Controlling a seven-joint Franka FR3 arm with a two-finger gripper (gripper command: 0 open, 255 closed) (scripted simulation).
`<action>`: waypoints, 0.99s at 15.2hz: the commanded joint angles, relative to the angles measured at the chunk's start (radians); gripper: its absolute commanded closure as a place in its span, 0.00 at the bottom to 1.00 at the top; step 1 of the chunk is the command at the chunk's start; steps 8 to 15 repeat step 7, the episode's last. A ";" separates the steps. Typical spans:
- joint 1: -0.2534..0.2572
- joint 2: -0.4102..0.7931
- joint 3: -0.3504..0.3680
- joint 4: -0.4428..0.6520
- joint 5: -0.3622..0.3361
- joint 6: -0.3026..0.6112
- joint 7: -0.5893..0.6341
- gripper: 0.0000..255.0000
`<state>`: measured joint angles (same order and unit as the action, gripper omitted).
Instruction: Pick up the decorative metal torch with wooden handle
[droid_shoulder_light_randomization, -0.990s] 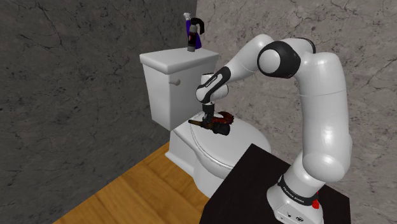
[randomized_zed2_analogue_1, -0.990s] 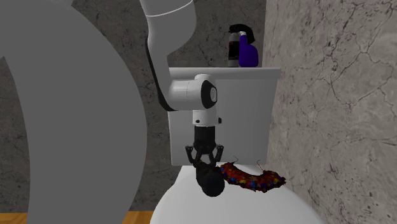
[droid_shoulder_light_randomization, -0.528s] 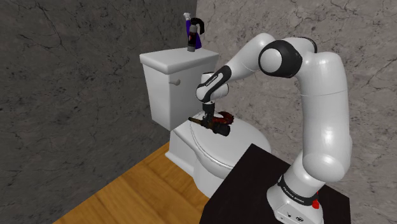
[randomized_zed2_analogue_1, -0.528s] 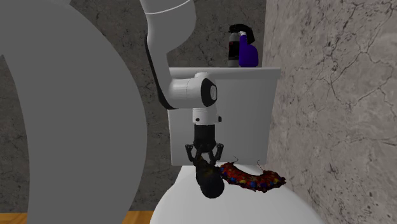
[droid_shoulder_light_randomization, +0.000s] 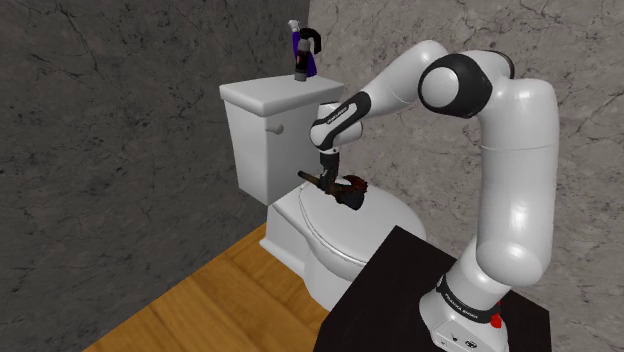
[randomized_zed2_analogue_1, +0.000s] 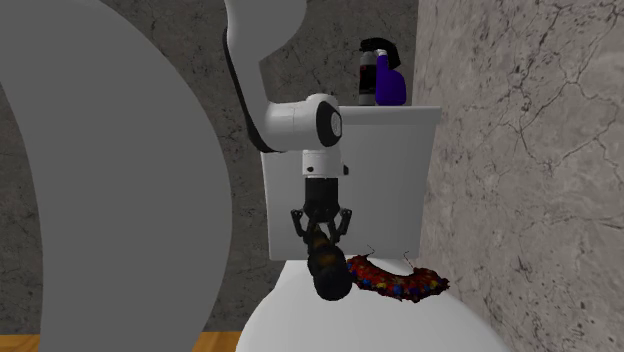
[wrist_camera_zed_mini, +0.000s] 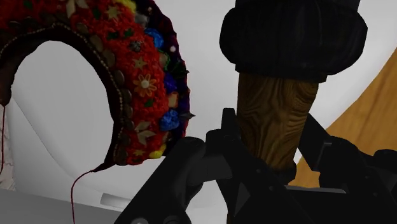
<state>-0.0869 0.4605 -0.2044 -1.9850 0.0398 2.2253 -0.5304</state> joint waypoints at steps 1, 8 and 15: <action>0.002 -0.017 -0.002 0.002 -0.004 -0.019 0.001 1.00; 0.005 -0.056 -0.007 0.007 -0.012 -0.063 0.005 1.00; 0.005 -0.056 -0.007 0.007 -0.012 -0.063 0.005 1.00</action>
